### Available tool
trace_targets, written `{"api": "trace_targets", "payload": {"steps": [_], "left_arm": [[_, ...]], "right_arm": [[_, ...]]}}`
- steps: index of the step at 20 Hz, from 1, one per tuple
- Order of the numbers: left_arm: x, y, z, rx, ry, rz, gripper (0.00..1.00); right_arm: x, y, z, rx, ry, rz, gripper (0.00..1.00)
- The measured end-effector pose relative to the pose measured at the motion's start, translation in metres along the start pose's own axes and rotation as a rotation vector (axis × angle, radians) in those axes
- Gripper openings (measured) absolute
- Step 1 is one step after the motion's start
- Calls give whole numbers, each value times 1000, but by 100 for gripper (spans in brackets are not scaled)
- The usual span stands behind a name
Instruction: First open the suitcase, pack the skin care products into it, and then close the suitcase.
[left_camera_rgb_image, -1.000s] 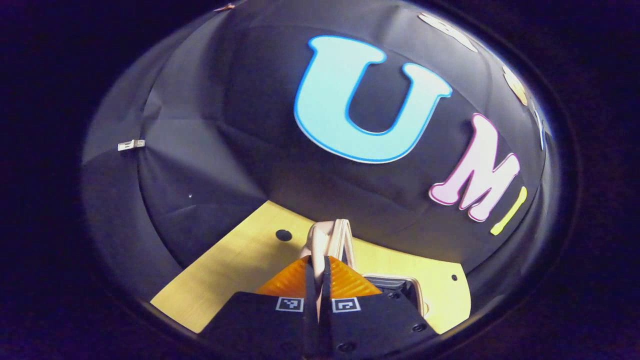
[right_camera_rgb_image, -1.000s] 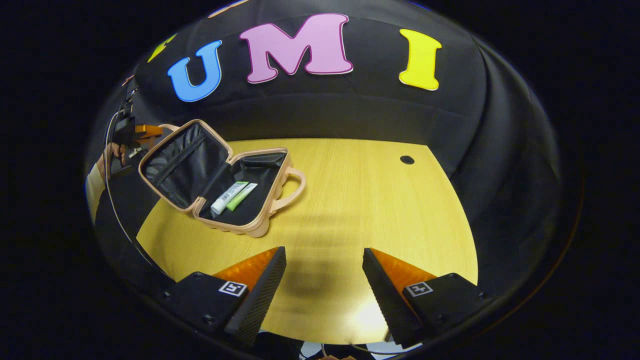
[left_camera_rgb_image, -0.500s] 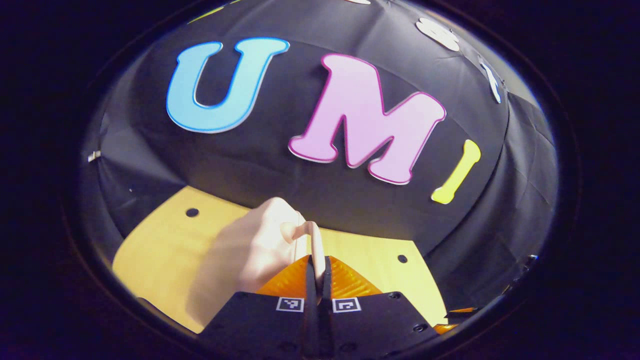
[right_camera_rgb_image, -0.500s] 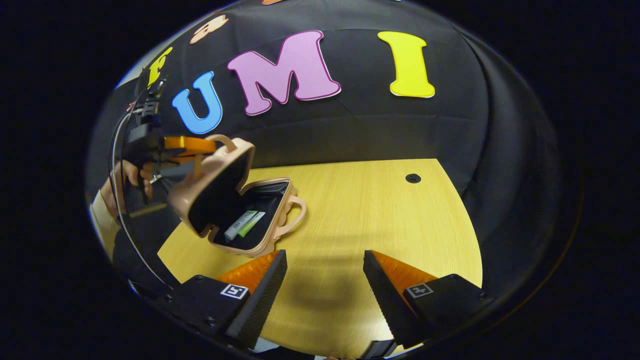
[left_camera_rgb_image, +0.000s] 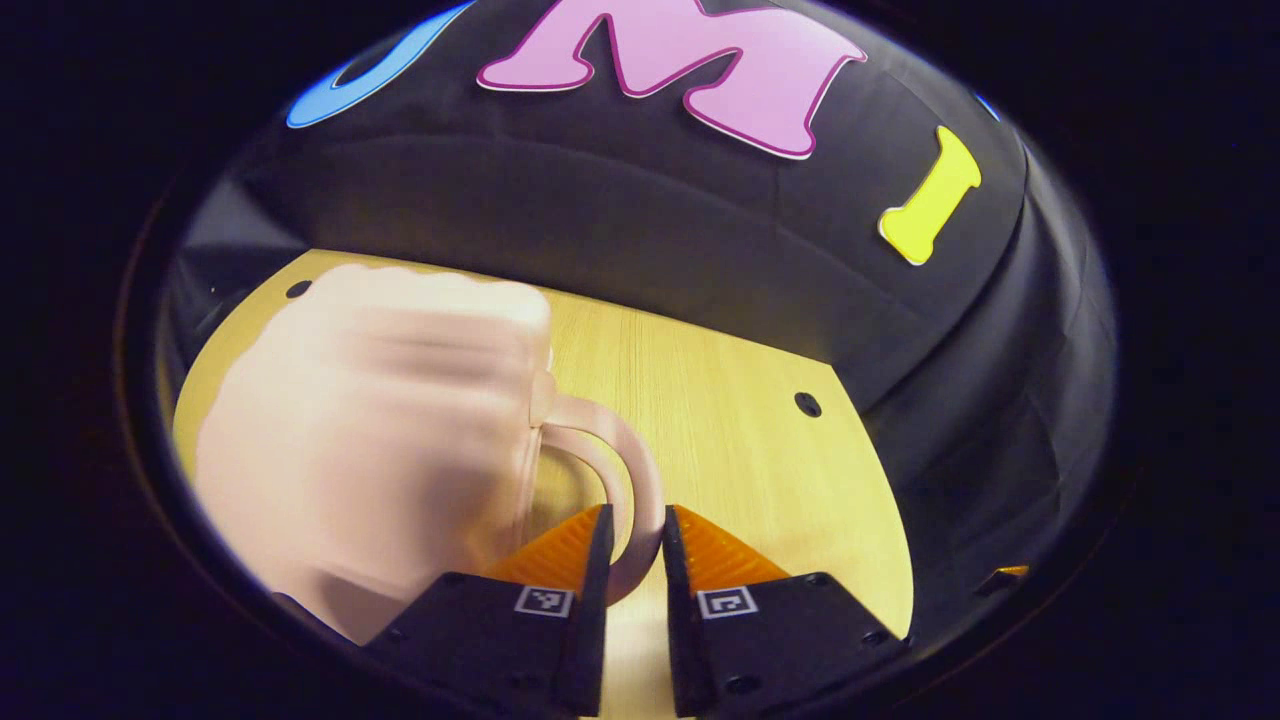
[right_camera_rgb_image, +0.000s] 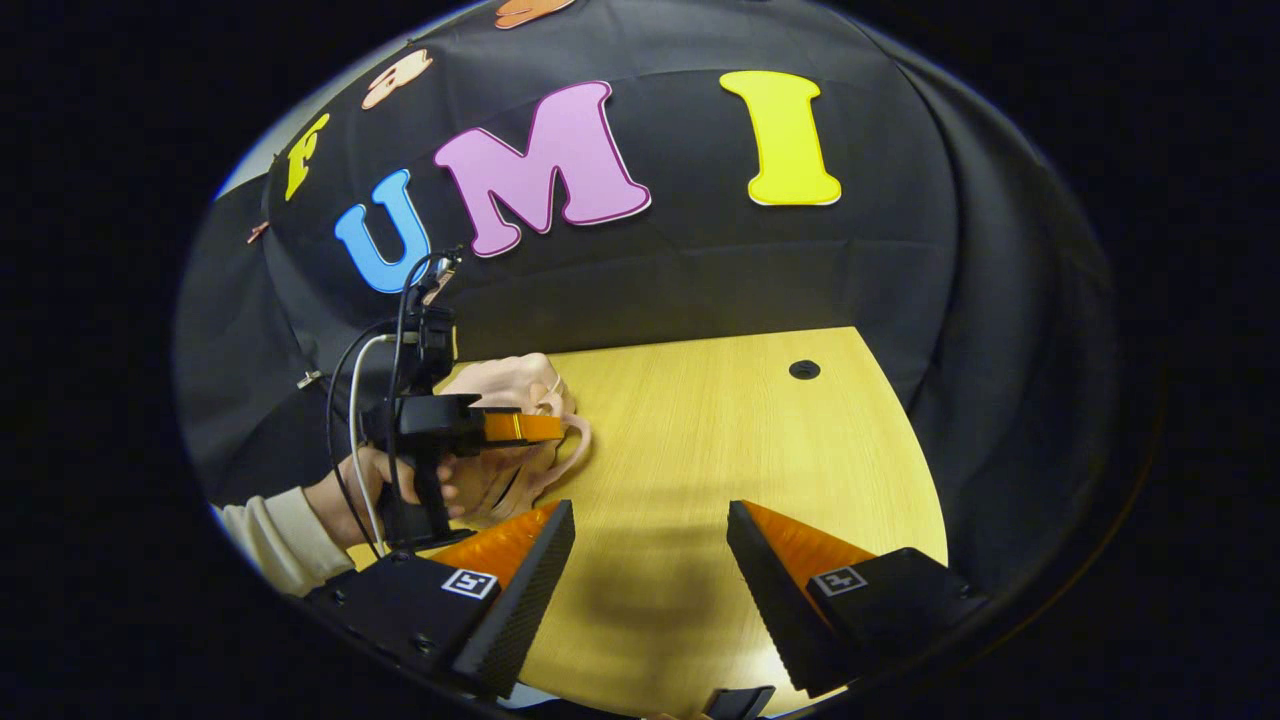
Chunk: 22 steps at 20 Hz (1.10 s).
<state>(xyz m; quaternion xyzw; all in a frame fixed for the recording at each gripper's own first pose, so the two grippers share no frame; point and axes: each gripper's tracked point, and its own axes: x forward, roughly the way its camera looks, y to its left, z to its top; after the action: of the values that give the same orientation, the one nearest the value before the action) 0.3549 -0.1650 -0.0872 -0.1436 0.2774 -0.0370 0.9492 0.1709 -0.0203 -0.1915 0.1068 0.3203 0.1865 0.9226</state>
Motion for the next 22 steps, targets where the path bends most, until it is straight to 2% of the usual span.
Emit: {"api": "trace_targets", "payload": {"steps": [1,2,3,4,8,12,17,22], "left_arm": [[-12,-1,11,12,-46,-1,48],[-29,1,23,41,-102,3,54],[-54,3,38,88,-173,18,79],[-82,3,48,131,-237,32,96],[-196,3,69,245,-436,114,96],[-276,13,57,261,-516,140,96],[-320,34,30,186,-526,117,96],[-349,46,24,202,-576,108,96]], "right_arm": [[-2,1,3,-6,-12,-3,98],[-3,5,6,-7,-24,-5,98],[-6,8,9,-5,-38,-6,98],[-9,12,11,-1,-53,-9,97],[-26,28,23,34,-113,-36,98],[-42,50,36,-10,-191,-64,97],[-55,90,26,-61,-233,-43,97],[-69,121,25,-115,-261,-25,97]]}}
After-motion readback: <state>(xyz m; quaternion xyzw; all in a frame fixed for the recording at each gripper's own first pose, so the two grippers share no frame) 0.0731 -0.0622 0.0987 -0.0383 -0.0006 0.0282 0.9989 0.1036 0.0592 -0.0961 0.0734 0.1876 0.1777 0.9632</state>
